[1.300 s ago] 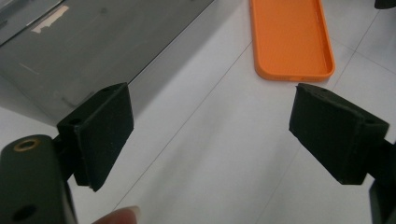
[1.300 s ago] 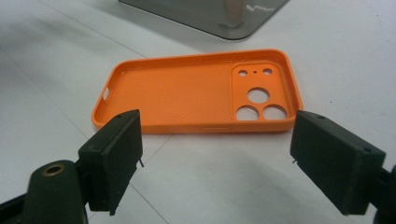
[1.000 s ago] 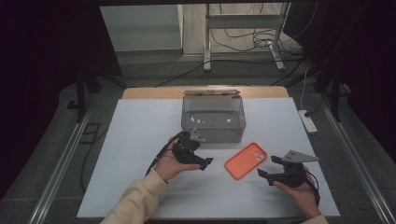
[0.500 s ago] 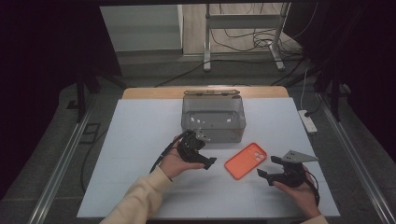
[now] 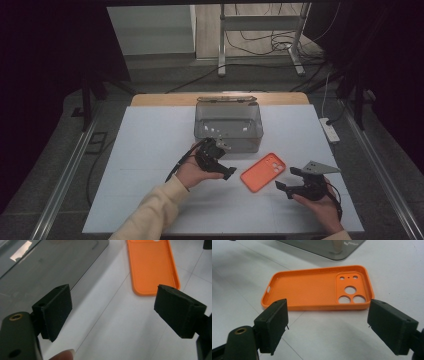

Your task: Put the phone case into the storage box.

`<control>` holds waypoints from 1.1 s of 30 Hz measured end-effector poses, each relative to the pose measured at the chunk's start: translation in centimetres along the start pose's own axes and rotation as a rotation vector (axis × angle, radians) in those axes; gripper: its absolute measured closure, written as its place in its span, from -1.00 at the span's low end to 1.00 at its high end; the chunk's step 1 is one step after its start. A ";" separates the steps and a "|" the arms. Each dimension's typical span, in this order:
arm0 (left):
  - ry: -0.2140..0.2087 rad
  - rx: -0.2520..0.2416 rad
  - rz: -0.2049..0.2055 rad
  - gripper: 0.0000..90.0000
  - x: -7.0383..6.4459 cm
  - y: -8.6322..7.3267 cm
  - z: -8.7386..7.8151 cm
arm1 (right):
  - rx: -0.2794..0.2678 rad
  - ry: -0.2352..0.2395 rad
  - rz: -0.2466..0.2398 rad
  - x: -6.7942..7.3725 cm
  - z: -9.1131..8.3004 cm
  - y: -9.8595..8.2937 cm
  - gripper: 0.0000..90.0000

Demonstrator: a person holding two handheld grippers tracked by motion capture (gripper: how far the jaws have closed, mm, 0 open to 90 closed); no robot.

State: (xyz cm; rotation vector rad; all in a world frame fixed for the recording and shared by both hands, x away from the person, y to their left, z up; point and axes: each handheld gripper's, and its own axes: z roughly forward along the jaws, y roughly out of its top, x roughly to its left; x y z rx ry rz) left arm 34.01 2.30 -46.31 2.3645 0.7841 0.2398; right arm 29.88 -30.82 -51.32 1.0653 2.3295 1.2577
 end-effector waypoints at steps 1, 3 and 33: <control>0.000 0.000 0.004 -0.66 -0.1 0.1 0.0 | 0.000 0.001 0.001 0.0 0.0 0.0 -0.63; -0.003 0.004 0.012 -0.66 -0.1 0.3 0.0 | 0.000 0.002 0.001 0.0 0.0 0.0 -0.63; -0.038 0.048 0.042 -0.67 -0.7 1.6 1.8 | 0.001 0.002 0.000 0.0 0.0 0.0 -0.63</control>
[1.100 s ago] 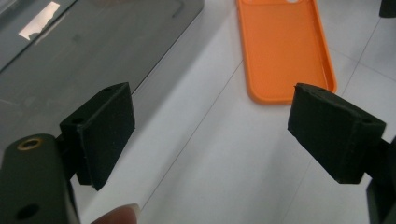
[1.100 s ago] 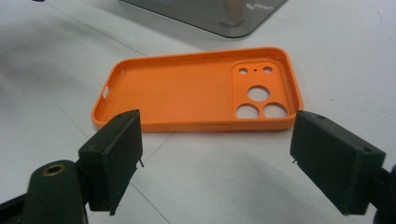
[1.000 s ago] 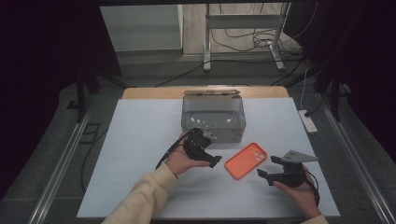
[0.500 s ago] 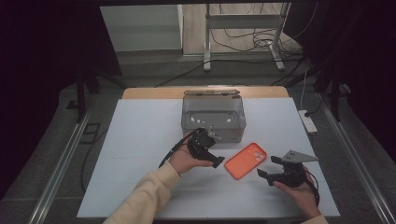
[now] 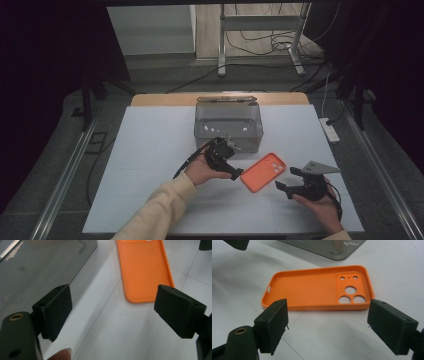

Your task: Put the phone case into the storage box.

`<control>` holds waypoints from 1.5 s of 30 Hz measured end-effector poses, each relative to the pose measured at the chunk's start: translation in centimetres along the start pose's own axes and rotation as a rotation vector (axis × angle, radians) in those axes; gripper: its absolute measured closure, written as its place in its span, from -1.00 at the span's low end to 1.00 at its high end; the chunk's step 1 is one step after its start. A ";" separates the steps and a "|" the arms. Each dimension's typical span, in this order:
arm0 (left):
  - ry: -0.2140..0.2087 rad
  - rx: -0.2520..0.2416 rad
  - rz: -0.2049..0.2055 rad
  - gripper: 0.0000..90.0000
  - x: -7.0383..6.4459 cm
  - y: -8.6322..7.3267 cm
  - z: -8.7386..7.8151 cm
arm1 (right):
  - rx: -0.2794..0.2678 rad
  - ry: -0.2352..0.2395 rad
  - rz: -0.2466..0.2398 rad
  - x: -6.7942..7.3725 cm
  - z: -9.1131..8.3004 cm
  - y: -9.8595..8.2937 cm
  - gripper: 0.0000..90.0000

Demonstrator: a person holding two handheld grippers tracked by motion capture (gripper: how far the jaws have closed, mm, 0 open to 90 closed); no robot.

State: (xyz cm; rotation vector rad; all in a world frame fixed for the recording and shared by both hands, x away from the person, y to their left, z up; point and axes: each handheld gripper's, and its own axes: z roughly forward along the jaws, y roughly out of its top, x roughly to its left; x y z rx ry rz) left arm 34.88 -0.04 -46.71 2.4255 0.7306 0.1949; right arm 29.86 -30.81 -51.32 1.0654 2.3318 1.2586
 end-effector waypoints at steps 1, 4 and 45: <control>0.000 0.001 0.001 -0.66 0.0 0.1 0.0 | -0.001 0.000 0.000 0.0 0.0 0.0 -0.63; 0.000 0.004 0.004 -0.67 -0.1 0.2 0.2 | 0.002 -0.005 0.000 0.0 0.0 0.0 -0.62; -0.020 0.038 0.015 -0.66 -0.1 2.2 2.7 | 0.000 -0.002 0.000 0.0 0.0 0.0 -0.62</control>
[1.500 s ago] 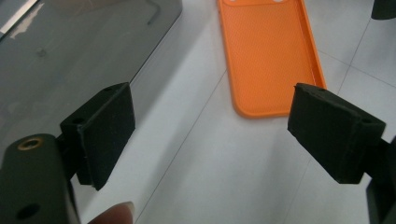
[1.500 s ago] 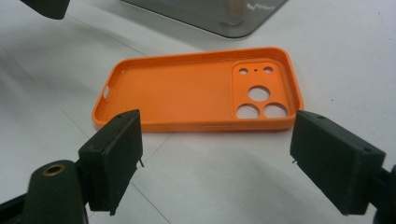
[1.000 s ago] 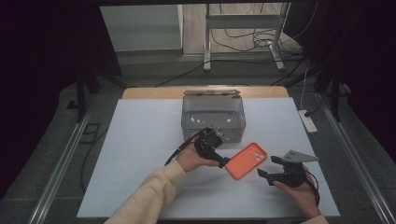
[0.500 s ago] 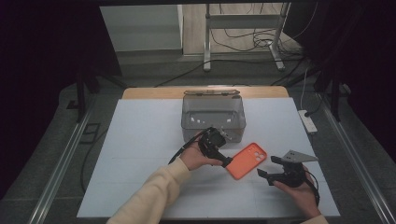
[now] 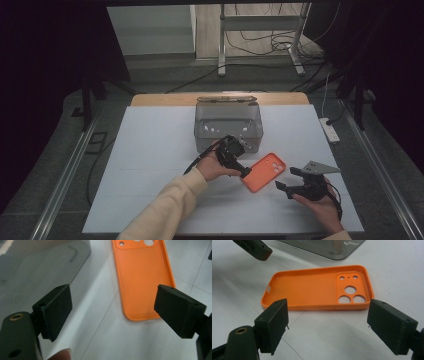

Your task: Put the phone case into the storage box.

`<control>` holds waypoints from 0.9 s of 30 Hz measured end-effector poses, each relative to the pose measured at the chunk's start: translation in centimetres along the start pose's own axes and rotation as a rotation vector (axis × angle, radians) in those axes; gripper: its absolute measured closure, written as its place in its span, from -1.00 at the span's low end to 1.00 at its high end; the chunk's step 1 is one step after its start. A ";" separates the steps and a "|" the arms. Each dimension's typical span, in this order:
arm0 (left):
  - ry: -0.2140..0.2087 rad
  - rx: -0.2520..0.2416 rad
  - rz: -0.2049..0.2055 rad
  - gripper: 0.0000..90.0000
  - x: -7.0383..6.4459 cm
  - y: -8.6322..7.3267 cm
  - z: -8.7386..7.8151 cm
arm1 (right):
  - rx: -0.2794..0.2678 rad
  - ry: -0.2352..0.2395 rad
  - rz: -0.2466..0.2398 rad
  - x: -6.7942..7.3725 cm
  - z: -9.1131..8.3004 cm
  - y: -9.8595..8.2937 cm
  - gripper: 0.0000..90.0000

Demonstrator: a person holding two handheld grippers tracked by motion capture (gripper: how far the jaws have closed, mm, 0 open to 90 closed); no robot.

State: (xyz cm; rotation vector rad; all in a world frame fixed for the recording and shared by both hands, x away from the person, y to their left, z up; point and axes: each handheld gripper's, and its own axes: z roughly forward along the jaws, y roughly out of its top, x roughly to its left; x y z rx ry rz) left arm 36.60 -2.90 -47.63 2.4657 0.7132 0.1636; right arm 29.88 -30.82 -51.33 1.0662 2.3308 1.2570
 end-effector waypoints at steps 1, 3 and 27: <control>-0.001 0.000 -0.002 -0.66 0.0 0.0 0.0 | 0.000 -0.001 0.001 0.0 0.0 0.0 -0.62; -0.001 0.001 -0.003 -0.66 0.0 0.0 0.1 | 0.001 -0.001 0.000 0.0 0.0 0.0 -0.62; -0.009 0.028 -0.006 -0.54 -0.3 1.2 1.4 | 0.002 -0.005 0.001 -0.1 -0.1 0.0 -0.62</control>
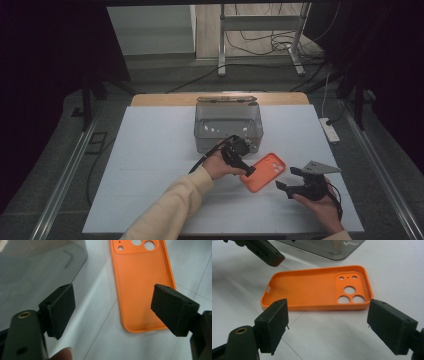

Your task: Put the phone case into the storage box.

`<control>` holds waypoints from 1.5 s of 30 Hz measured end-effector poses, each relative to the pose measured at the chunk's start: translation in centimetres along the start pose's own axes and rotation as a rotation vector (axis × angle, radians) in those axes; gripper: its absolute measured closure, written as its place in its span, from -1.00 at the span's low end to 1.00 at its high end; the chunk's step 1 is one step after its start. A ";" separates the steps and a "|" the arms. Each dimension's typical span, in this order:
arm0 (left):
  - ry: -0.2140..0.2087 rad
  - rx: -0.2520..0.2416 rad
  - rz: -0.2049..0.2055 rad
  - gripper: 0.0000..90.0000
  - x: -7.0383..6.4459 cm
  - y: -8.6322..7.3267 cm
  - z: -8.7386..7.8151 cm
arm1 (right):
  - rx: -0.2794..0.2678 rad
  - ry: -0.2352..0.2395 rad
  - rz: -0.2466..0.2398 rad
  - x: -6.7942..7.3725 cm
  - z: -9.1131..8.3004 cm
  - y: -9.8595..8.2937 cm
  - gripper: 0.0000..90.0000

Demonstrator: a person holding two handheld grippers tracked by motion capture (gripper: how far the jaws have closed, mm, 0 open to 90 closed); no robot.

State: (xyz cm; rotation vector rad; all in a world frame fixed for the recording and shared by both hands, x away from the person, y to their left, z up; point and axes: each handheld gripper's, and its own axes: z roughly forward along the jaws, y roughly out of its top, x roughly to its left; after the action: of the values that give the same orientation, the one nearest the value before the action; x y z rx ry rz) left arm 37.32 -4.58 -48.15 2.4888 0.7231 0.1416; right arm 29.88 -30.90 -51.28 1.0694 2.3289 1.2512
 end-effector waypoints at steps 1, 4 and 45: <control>0.003 0.002 -0.002 -0.53 0.0 0.0 0.1 | 0.000 0.000 -0.001 0.0 0.0 0.0 -0.62; -0.002 0.009 -0.007 -0.51 0.1 0.2 0.4 | -0.001 0.000 0.000 0.0 0.0 0.0 -0.62; -0.062 0.082 -0.025 -0.08 0.3 1.0 2.1 | -0.006 0.002 0.005 -0.1 -0.1 0.0 -0.62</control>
State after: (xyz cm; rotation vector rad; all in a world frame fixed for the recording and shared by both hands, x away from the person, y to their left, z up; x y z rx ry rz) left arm 38.52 -6.09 -49.39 2.5488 0.7477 0.0265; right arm 29.90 -30.98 -51.25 1.0737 2.3234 1.2612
